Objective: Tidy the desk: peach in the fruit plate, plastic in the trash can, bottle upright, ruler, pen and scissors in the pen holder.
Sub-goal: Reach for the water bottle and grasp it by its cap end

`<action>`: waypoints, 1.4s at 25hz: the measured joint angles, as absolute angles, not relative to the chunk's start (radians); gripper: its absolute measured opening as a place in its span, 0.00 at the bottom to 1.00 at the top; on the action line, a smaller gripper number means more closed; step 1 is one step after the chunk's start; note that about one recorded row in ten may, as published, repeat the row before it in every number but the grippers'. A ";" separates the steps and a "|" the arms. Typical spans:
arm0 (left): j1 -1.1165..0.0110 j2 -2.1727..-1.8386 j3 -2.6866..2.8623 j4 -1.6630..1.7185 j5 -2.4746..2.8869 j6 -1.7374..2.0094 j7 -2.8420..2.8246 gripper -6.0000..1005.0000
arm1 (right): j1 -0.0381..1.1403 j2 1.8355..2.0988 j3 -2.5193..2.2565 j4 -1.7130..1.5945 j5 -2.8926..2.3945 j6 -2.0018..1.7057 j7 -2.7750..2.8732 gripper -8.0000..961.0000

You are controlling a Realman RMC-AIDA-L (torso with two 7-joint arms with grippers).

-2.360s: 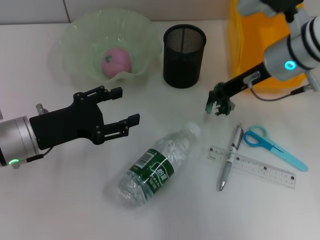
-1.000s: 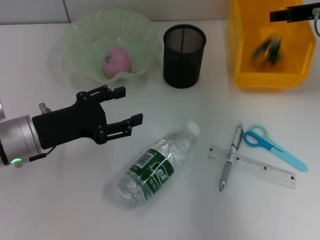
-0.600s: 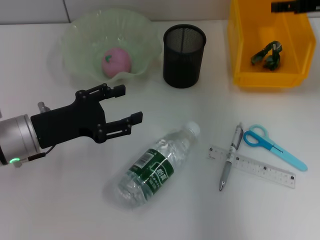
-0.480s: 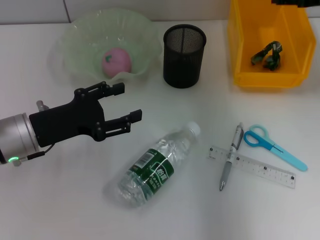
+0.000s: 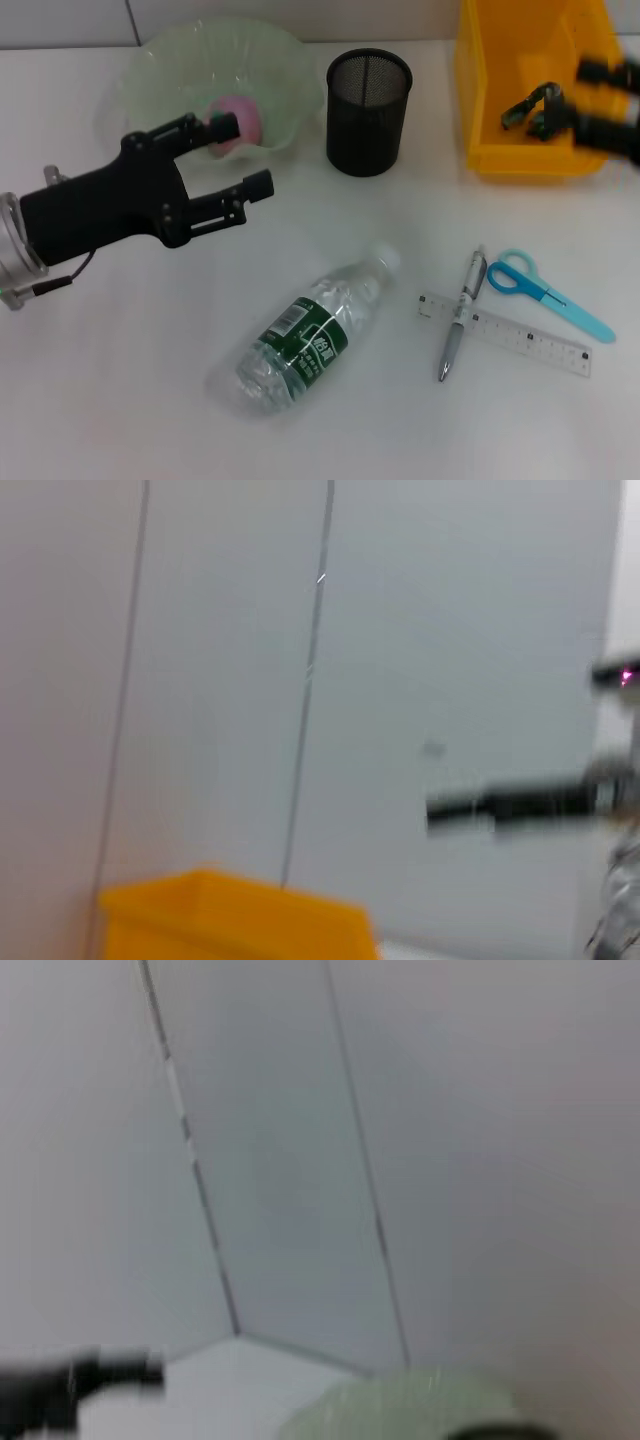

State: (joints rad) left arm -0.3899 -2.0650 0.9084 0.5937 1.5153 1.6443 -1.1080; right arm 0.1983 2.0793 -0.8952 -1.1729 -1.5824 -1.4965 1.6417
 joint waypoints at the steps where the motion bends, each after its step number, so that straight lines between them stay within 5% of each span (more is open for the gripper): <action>1: -0.388 -2.068 0.906 0.612 1.507 1.667 -1.127 0.73 | 0.194 2.079 -0.873 -1.132 -1.596 -1.526 1.601 0.83; 23: -0.334 -2.071 1.559 1.430 1.873 1.164 -2.193 0.72 | 0.192 2.067 -0.642 -0.883 -1.904 -1.626 1.323 0.83; 27: -0.485 -2.078 1.795 1.524 2.280 1.137 -2.655 0.72 | 0.192 2.072 -0.642 -0.883 -1.905 -1.611 1.321 0.83; 35: -0.573 -2.080 1.873 1.421 2.364 1.089 -2.755 0.71 | 0.197 2.074 -0.648 -0.879 -1.908 -1.611 1.299 0.83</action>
State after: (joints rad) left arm -0.5733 -2.0800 1.8728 1.4210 2.3641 1.0894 -2.7548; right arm 0.1966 2.0744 -0.6485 -0.8794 -1.9079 -1.6109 1.2991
